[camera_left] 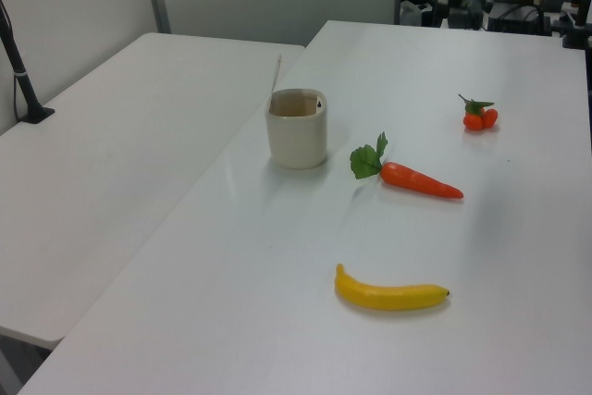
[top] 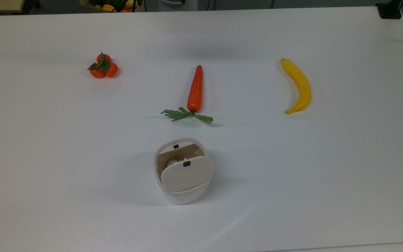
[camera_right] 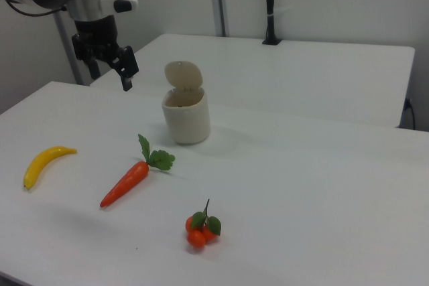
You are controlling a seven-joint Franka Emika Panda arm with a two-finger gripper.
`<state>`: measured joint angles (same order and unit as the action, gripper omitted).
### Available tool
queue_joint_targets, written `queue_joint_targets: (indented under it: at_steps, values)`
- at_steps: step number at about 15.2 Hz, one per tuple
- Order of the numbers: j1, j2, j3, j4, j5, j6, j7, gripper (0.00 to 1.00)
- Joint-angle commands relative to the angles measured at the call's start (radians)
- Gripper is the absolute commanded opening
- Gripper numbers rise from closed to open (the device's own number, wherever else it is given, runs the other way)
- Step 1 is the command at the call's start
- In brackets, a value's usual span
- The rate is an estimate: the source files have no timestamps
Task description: Close garbage bin
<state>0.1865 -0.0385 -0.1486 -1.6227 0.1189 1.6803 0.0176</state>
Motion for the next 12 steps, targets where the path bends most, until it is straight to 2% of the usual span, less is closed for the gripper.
queue_joint_targets:
  at_steps: [1,12]
  values:
    - [0.027,-0.009,-0.02,-0.026,-0.019,0.06,0.007,1.0]
    - [0.025,-0.003,-0.02,-0.029,-0.019,0.071,-0.01,1.0]
